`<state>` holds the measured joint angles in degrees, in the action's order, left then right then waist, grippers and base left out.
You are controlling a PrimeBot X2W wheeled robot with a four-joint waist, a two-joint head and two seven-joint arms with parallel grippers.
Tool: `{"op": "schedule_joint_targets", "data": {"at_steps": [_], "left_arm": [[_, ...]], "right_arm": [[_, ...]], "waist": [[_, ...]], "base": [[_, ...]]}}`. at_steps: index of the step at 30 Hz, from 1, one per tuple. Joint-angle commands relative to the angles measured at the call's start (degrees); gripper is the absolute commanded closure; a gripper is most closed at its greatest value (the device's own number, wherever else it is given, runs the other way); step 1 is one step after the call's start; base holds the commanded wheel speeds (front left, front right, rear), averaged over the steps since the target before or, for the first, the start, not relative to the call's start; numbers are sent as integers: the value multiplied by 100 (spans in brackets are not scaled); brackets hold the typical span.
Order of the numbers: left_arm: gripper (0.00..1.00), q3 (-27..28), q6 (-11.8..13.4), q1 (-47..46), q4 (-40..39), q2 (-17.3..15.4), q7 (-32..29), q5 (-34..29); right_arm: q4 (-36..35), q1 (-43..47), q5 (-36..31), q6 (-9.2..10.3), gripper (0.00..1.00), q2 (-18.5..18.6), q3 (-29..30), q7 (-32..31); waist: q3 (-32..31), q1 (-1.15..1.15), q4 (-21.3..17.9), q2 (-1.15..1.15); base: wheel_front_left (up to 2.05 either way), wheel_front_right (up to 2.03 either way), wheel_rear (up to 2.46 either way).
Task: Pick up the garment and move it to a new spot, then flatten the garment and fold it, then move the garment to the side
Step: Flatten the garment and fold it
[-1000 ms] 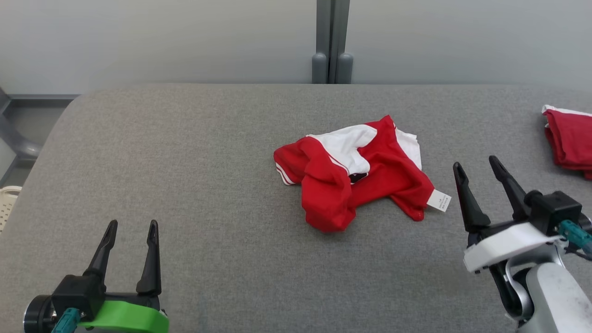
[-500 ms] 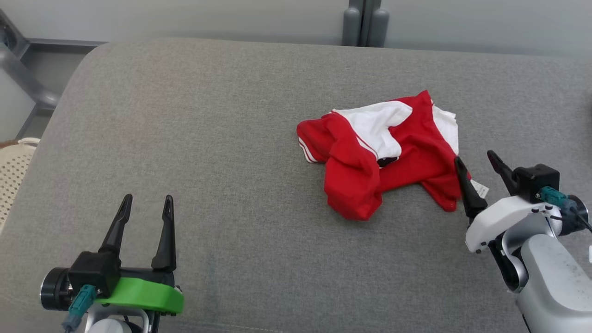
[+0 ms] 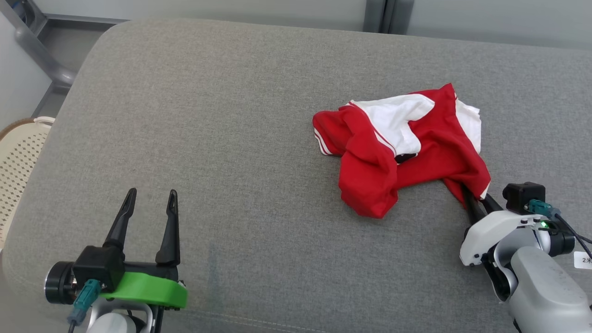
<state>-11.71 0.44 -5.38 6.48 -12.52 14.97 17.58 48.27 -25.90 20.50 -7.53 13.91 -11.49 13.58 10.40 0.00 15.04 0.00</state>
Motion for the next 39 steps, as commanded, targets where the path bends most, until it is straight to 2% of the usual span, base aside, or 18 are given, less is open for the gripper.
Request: {"op": "schedule_joint_targets", "data": {"at_steps": [1, 8, 17, 20, 25, 27, 32, 39], "left_arm": [[0, 8, 4, -61, 16, -12, 22, -28], [0, 63, 15, 137, 76, -56, 21, -2], [0, 118, 8, 340, 45, -45, 23, 41], [0, 122, -1, 367, 26, -36, 22, 28], [0, 131, -20, 298, 9, -14, 22, -10], [0, 120, -34, 261, 19, -7, 22, -25], [0, 103, -64, 201, 62, 0, 16, -60], [0, 116, -71, 244, 78, 20, 17, -69]], "right_arm": [[41, -69, 59, 9, 100, 59, -26, 64], [-180, 264, 306, 9, 100, 289, -80, 166], [-1700, 1717, 565, 9, 100, 585, 168, 137], [-2152, 2311, 566, 10, 100, 681, 434, -76], [-2966, 3126, 705, 9, 100, 581, 876, -649], [-3225, 3337, 665, 9, 0, 563, 1040, -813], [-3896, 3417, 564, 9, 0, 469, 1298, -980], [-4500, 3089, 375, 8, 0, 615, 1353, -1116]], "waist": [[-34, 0, -26, 0], [-357, 0, -221, 0], [-577, 0, -635, 0], [-572, 0, -768, 0], [-541, 0, -931, 0], [-531, 0, -959, 0], [-535, 0, -969, 0], [-583, 0, -809, 0]], "base": [[0, 0, 0], [0, 0, 0], [0, 0, 0], [0, 0, 0], [0, 0, 0], [0, 0, 0], [0, 0, 0], [0, 0, 0]]}}
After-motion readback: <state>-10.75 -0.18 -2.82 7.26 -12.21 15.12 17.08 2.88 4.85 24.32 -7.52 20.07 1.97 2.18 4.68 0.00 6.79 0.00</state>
